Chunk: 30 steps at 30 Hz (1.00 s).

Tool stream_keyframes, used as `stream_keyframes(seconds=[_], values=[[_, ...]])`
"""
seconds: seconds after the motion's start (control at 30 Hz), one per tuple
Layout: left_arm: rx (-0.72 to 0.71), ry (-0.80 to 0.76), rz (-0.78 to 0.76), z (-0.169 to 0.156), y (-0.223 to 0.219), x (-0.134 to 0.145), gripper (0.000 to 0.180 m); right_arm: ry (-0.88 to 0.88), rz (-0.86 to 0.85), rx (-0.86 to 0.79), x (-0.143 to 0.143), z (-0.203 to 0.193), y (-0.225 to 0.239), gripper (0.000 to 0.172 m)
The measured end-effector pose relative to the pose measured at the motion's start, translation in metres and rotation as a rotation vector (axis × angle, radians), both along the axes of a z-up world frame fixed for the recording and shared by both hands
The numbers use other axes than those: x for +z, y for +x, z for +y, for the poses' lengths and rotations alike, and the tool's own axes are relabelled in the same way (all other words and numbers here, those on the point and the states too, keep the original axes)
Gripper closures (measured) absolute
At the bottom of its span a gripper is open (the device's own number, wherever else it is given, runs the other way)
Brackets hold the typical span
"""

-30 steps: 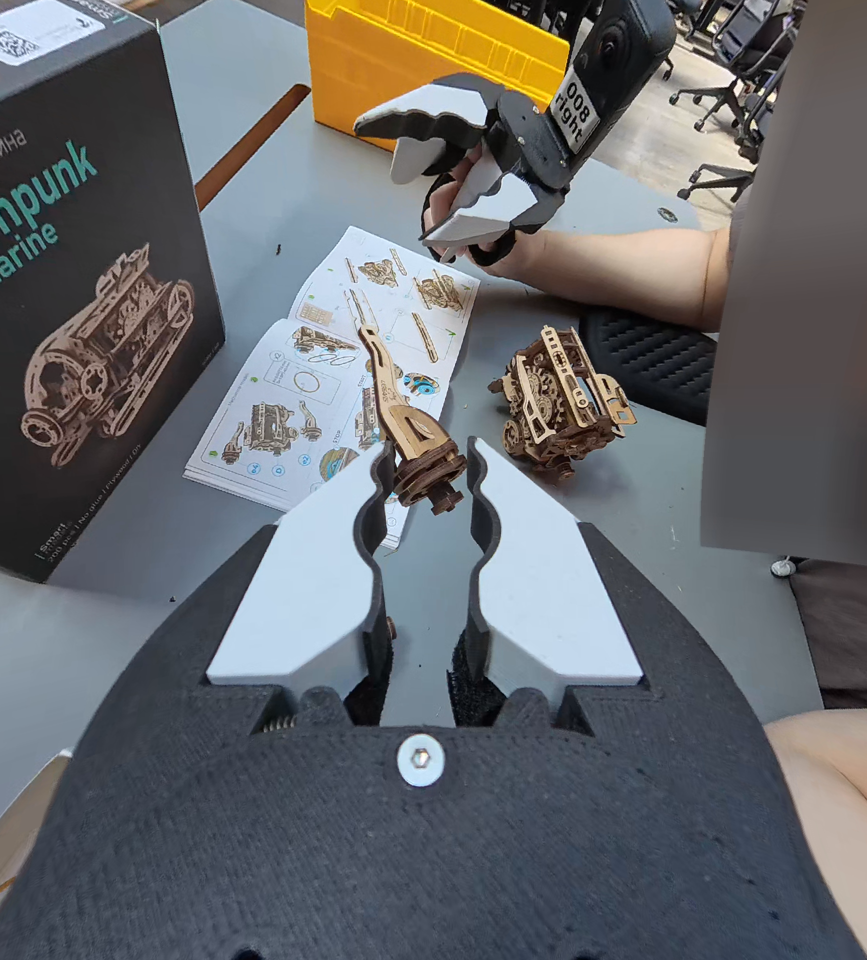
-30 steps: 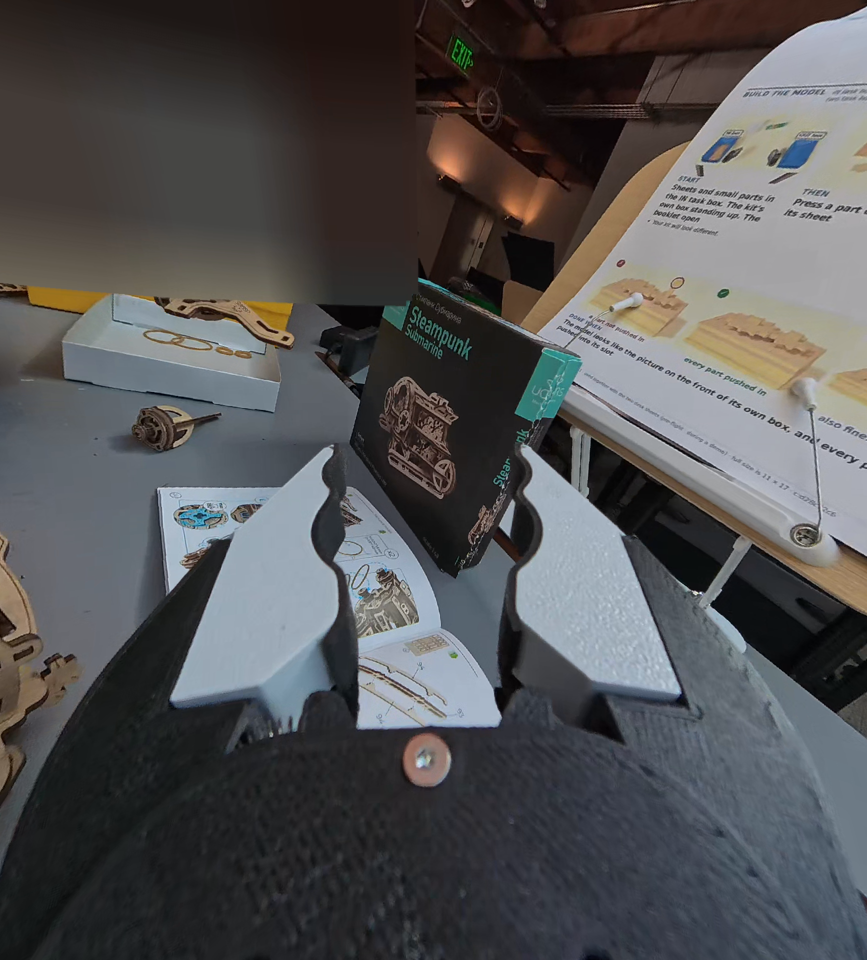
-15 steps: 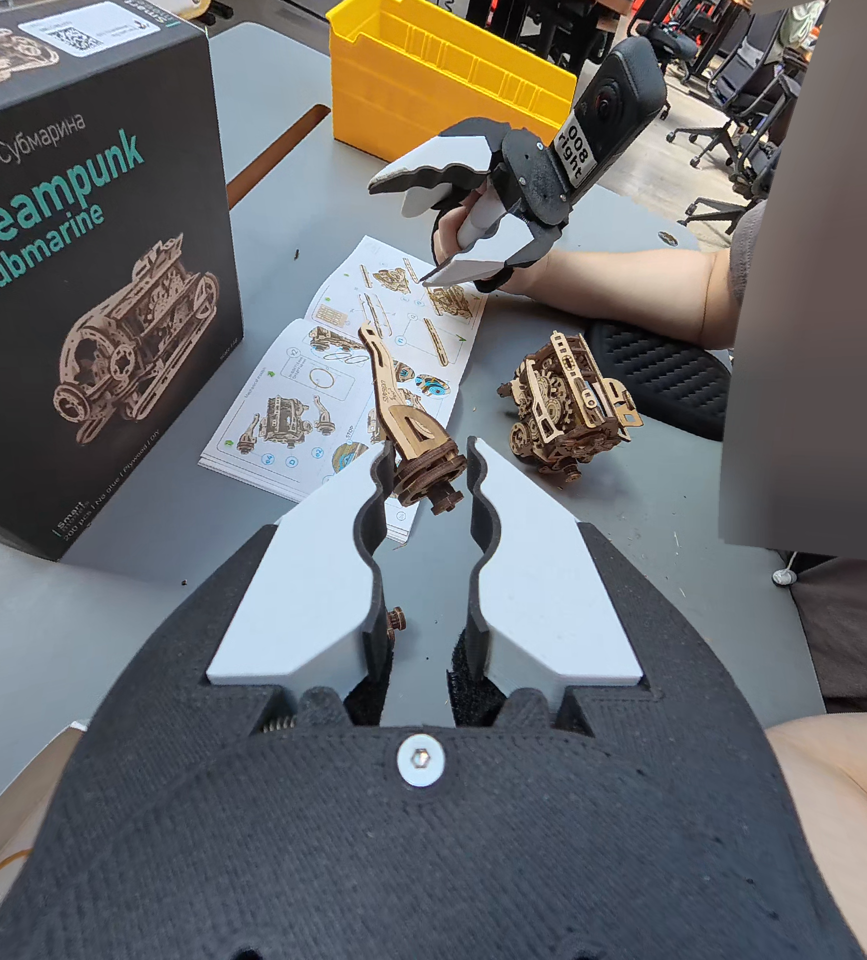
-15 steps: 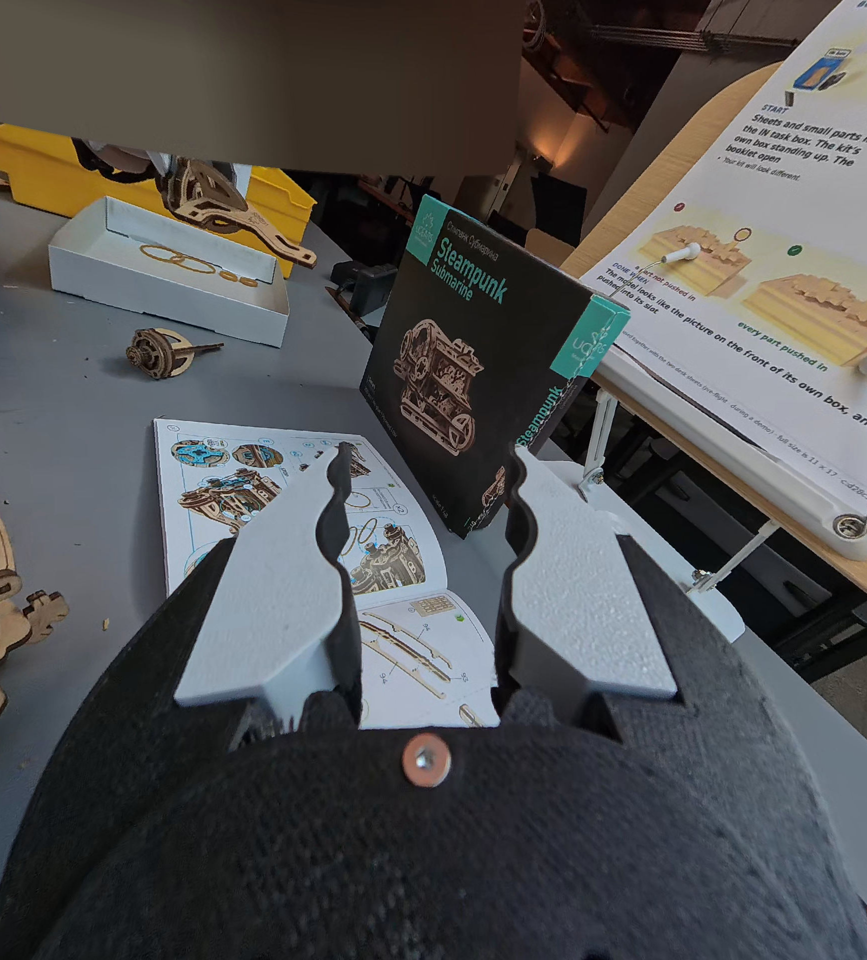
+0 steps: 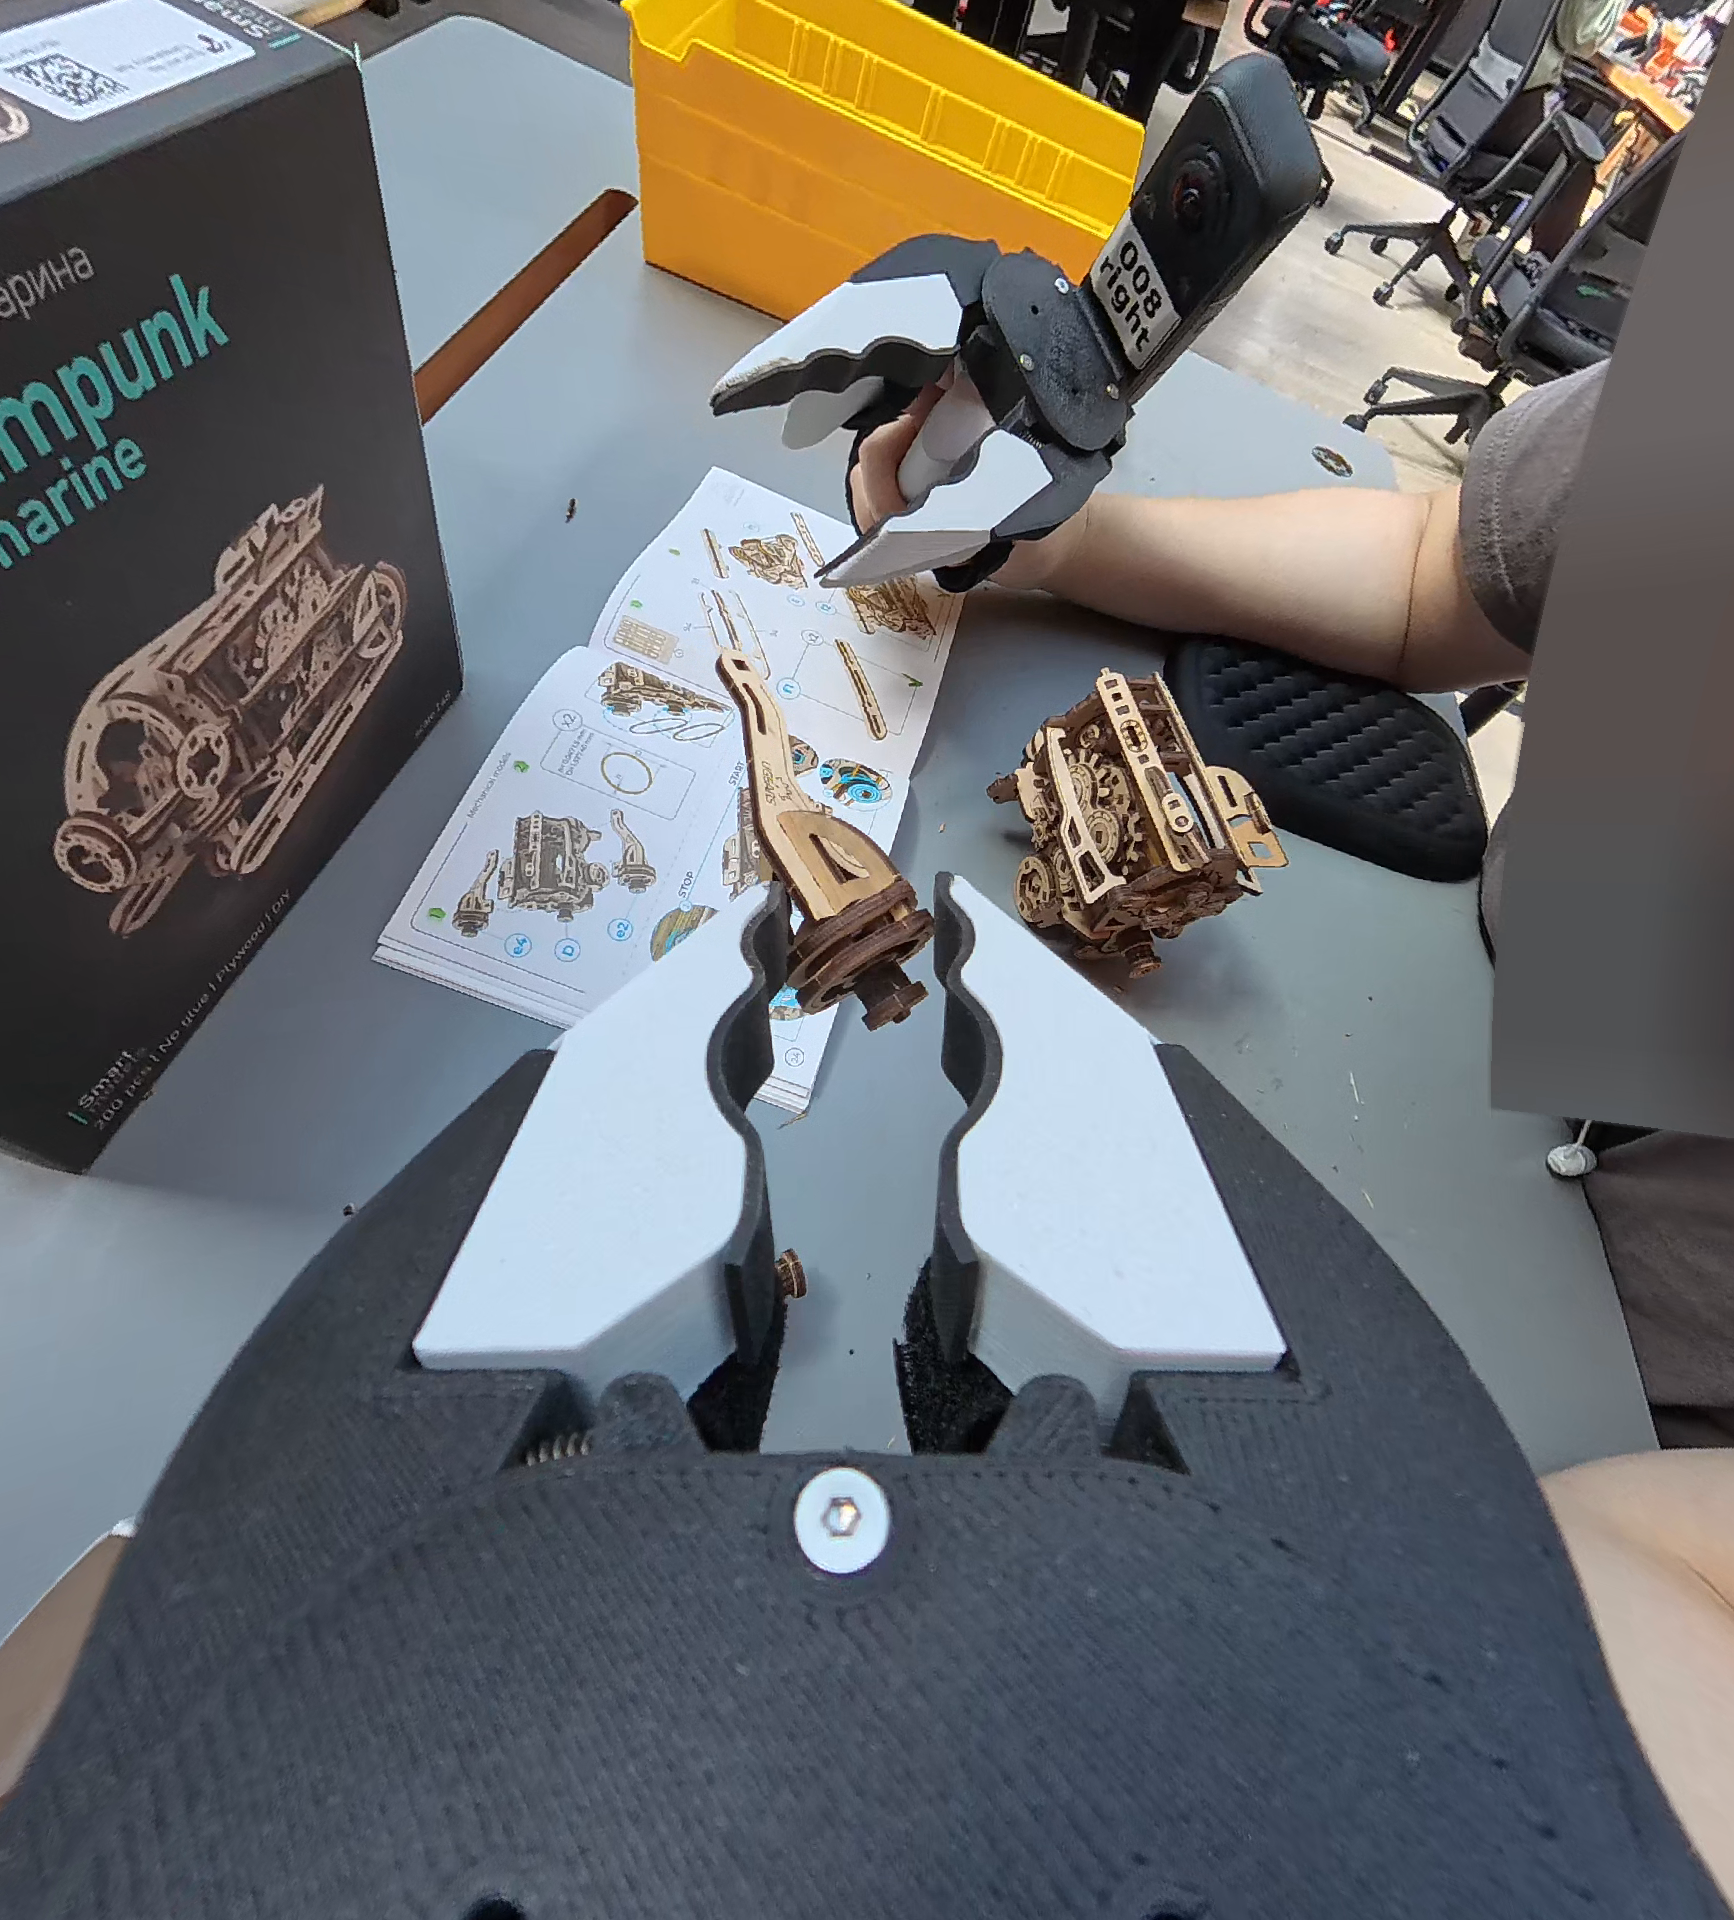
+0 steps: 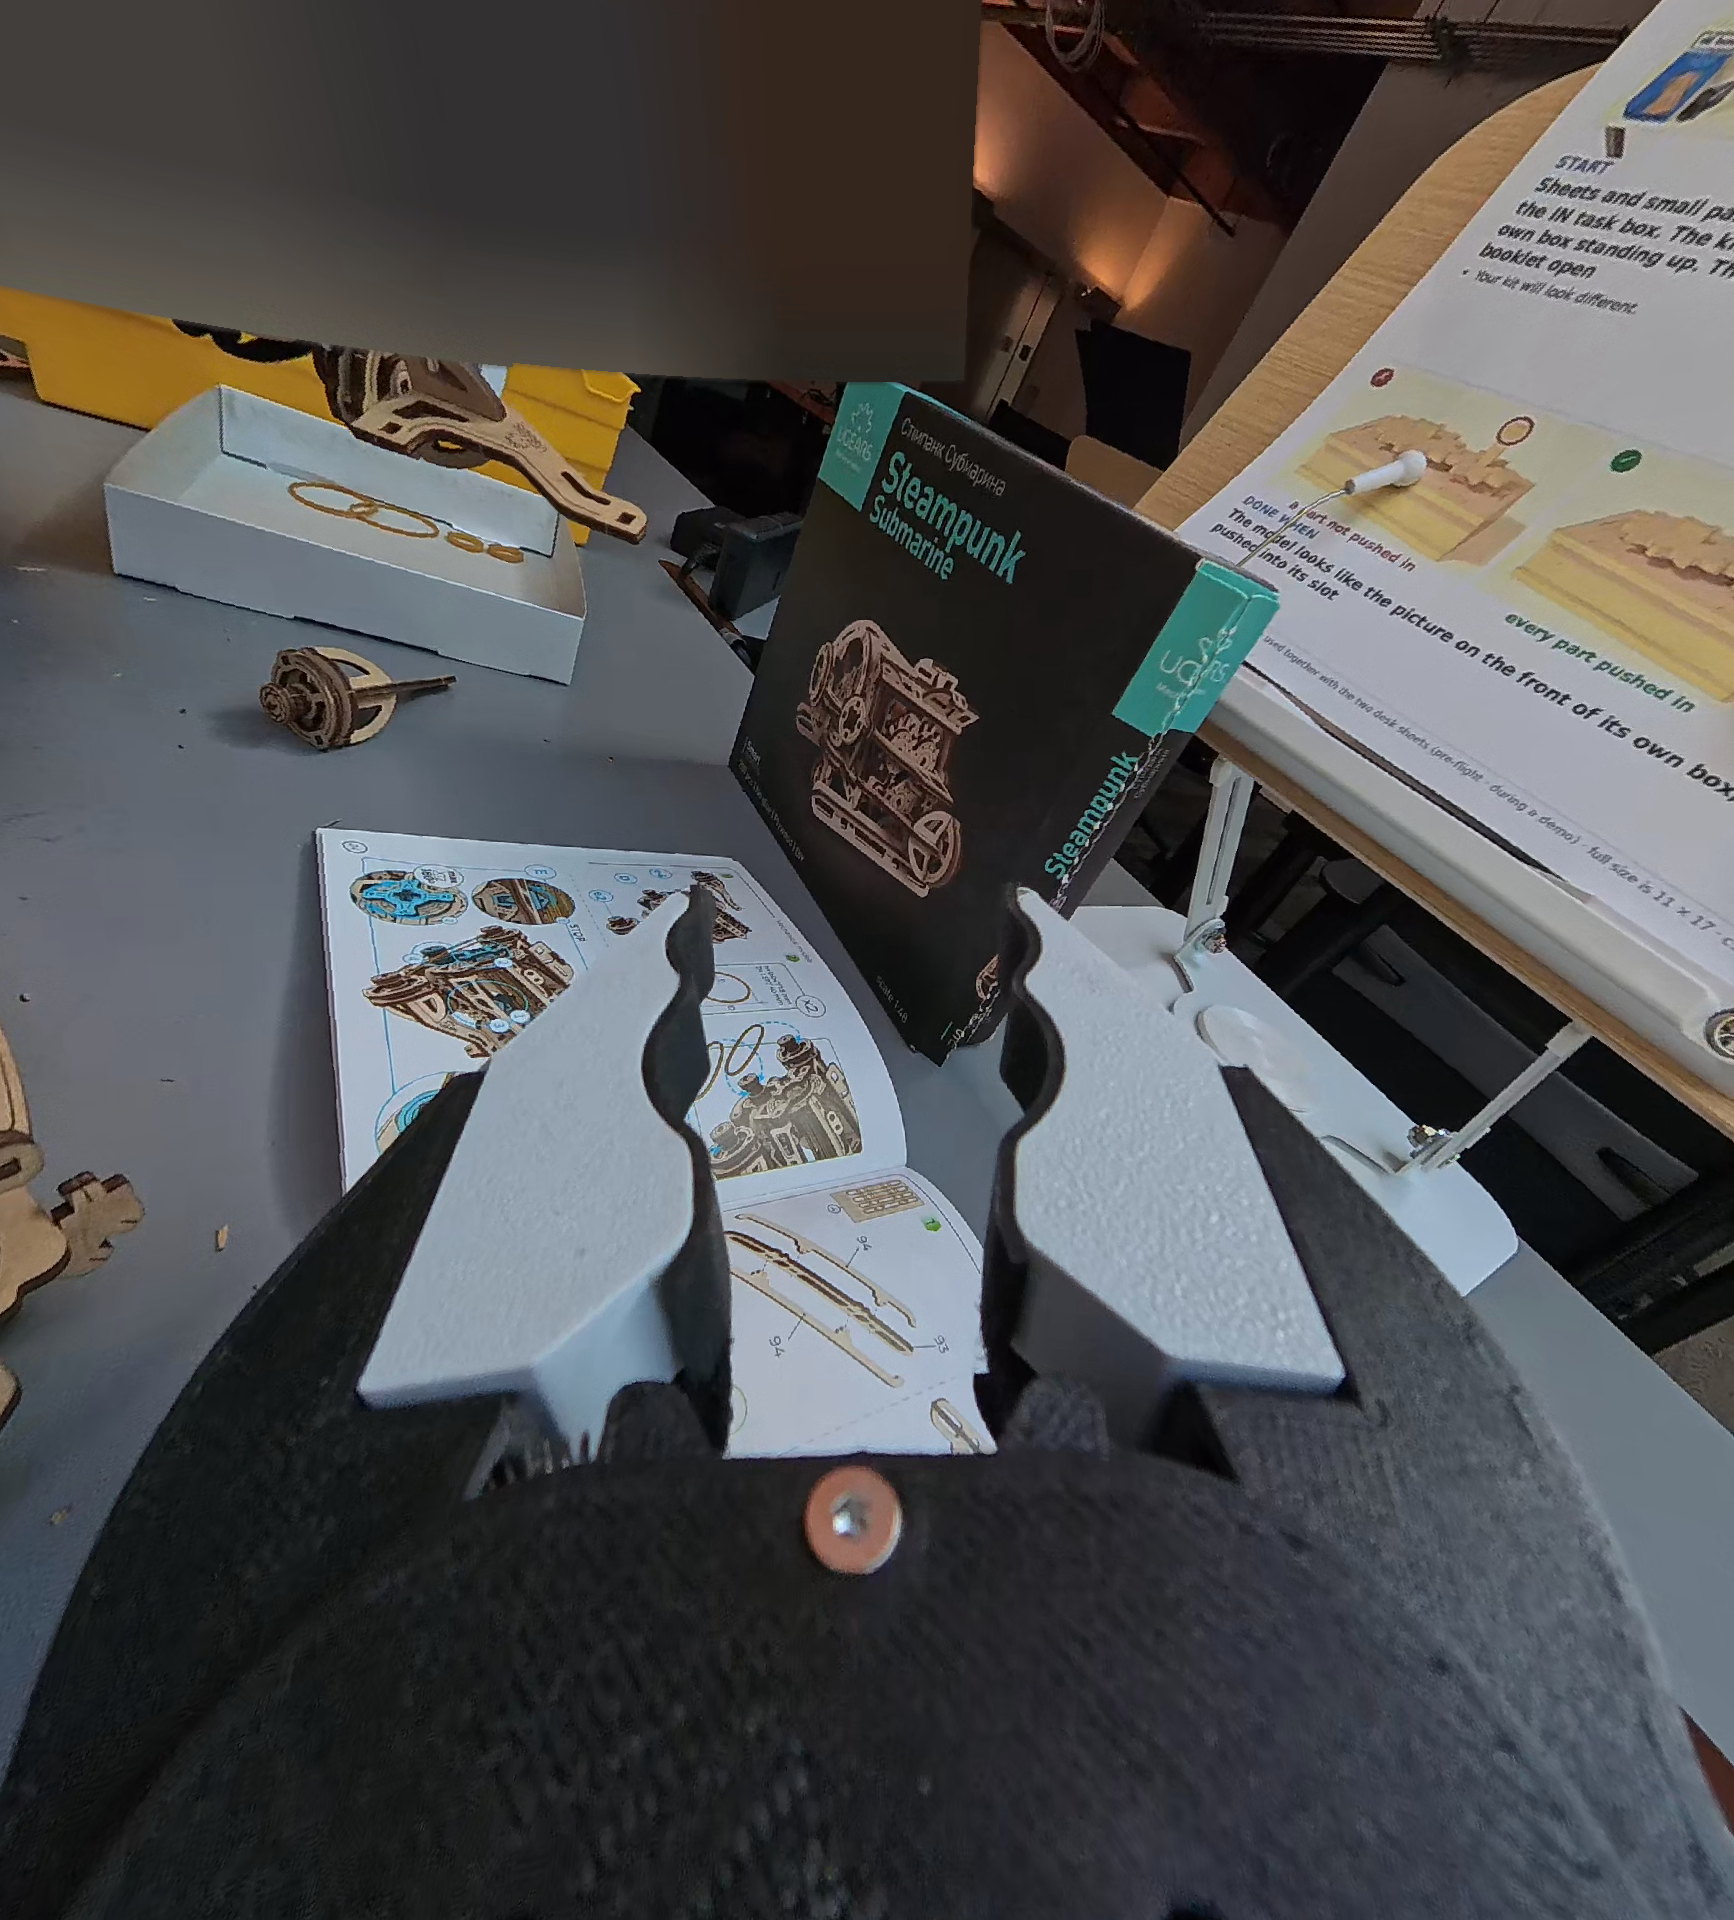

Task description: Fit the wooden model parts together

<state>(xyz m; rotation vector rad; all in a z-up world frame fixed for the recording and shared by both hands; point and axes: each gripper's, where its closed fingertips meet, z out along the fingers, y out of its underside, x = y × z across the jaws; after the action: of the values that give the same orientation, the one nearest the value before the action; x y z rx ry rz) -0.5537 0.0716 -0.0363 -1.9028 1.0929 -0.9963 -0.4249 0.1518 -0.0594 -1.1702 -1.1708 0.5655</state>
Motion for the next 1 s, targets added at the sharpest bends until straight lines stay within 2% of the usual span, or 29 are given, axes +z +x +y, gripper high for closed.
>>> stream_keyframes(seconds=[1.0], values=[[-0.019, 0.002, -0.007, 0.0002, 0.0052, 0.0001, 0.154, -0.019, -0.013, 0.006, -0.0046, 0.0012, -0.0008, 0.119]])
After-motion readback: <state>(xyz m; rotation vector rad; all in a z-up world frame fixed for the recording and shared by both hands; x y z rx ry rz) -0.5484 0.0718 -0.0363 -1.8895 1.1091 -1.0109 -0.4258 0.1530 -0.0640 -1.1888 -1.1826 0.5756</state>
